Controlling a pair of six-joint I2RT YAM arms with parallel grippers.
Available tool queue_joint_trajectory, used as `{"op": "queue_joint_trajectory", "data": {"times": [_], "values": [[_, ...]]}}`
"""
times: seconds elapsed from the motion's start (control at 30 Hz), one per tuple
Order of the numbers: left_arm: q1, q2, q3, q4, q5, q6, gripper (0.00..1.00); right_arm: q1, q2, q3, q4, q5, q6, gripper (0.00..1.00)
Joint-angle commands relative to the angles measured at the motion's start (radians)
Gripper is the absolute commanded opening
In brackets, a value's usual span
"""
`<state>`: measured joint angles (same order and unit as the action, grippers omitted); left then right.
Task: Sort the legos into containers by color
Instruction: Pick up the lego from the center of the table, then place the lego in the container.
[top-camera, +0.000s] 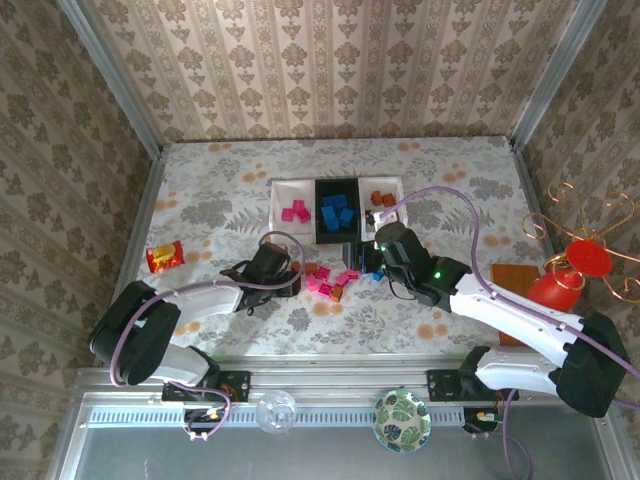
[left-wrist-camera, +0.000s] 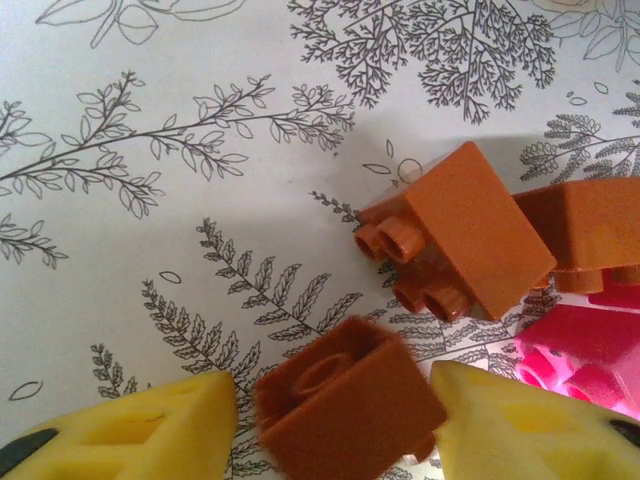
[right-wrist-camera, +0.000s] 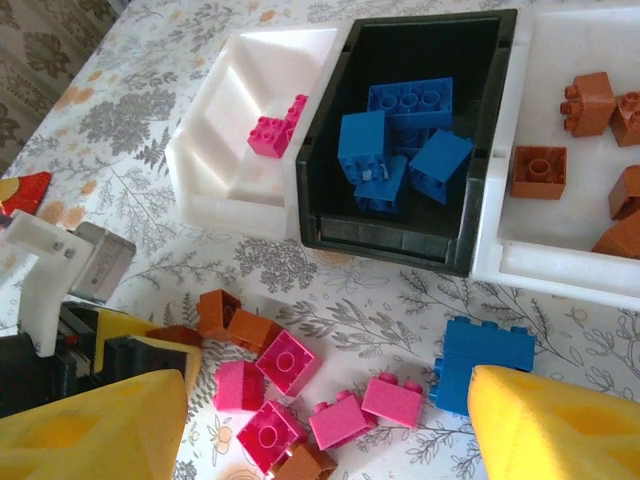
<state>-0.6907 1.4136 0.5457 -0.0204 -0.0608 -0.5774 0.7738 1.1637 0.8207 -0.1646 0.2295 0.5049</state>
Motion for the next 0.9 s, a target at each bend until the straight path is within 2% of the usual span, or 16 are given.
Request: {"op": "queue_joint_trajectory", "data": {"times": [0.0,0.1,0.23,0.4,0.63,0.87], "values": [[0.008,0.038,0.003,0.073,0.032,0.023,0.45,-0.009,-0.024,-0.017,-0.011,0.032,0.014,0.76],[-0.002,0.001,0.009,0.046,0.034,0.025,0.39,-0.020,-0.040,-0.032,-0.015,0.036,0.015,0.76],[-0.055,-0.091,0.045,-0.052,0.020,0.032,0.37,-0.038,-0.086,-0.058,-0.026,0.055,0.025,0.76],[-0.142,-0.086,0.226,-0.150,0.019,0.073,0.37,-0.058,-0.178,-0.108,-0.056,0.117,0.045,0.76],[-0.156,0.248,0.636,-0.095,0.150,0.140,0.36,-0.077,-0.286,-0.170,-0.108,0.149,0.081,0.76],[-0.140,0.612,1.069,-0.171,0.207,0.159,0.37,-0.080,-0.344,-0.185,-0.168,0.164,0.084,0.76]]}}
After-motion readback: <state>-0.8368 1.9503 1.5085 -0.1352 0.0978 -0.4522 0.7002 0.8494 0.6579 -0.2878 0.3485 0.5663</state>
